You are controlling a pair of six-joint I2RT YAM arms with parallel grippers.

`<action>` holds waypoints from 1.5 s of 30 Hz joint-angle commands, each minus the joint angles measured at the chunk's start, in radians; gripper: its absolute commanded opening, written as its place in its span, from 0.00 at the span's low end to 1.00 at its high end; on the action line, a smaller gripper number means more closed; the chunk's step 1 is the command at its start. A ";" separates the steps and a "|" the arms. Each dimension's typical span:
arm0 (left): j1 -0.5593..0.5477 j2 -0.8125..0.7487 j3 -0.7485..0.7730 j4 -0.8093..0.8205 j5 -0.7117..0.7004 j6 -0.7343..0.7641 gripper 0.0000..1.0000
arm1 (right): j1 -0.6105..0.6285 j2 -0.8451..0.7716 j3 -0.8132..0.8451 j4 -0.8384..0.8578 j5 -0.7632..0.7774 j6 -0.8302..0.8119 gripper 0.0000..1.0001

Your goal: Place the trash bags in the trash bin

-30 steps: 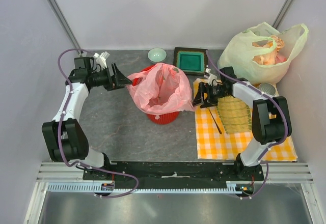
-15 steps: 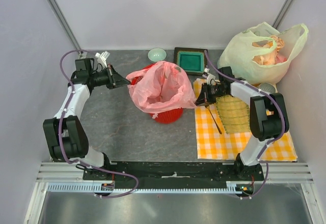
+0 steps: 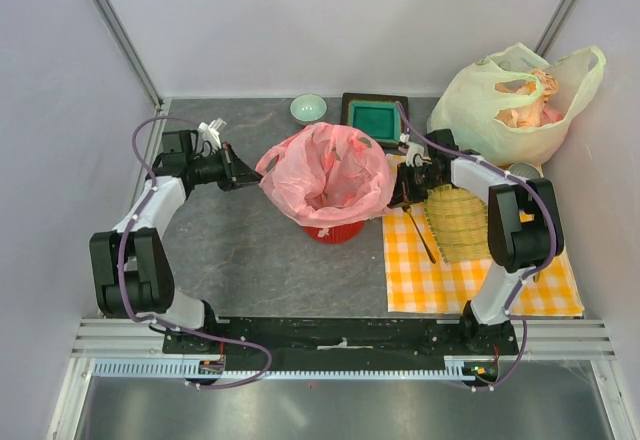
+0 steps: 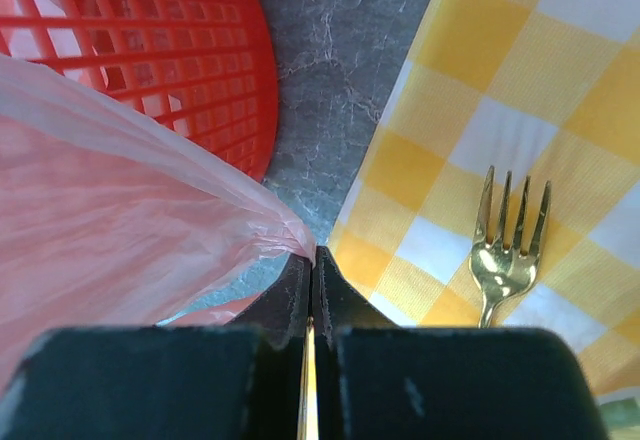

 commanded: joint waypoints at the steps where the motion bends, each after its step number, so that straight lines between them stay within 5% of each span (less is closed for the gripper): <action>1: -0.016 0.015 -0.012 -0.038 -0.155 0.014 0.02 | 0.010 0.041 0.063 0.011 0.039 -0.030 0.00; 6: -0.014 0.064 -0.097 -0.145 -0.410 0.172 0.02 | 0.041 0.087 0.099 0.036 0.081 -0.046 0.00; 17: 0.001 0.080 -0.134 -0.187 -0.472 0.269 0.02 | 0.239 0.203 0.140 0.188 0.148 0.055 0.00; 22: 0.022 0.104 -0.062 -0.240 -0.659 0.315 0.02 | 0.205 0.202 0.123 0.160 0.214 0.025 0.00; 30: 0.036 0.257 0.045 -0.363 -0.667 0.442 0.02 | 0.148 0.190 0.106 0.108 0.198 -0.069 0.00; 31: 0.038 0.262 0.059 -0.380 -0.621 0.459 0.02 | 0.148 0.188 0.115 0.097 0.178 -0.069 0.03; 32: 0.038 0.252 0.069 -0.385 -0.607 0.462 0.07 | 0.148 0.171 0.120 0.090 0.170 -0.069 0.19; 36: 0.056 0.112 0.092 -0.382 -0.587 0.484 0.69 | 0.112 0.076 0.132 0.048 0.144 -0.101 0.68; 39: 0.116 0.011 0.150 -0.429 -0.518 0.546 0.91 | 0.072 -0.022 0.145 -0.008 0.121 -0.138 0.89; 41: 0.165 -0.044 0.196 -0.455 -0.492 0.576 0.93 | 0.046 -0.092 0.151 -0.044 0.101 -0.159 0.98; 45: 0.266 -0.126 0.271 -0.515 -0.338 0.668 0.94 | 0.018 -0.203 0.163 -0.094 0.093 -0.233 0.98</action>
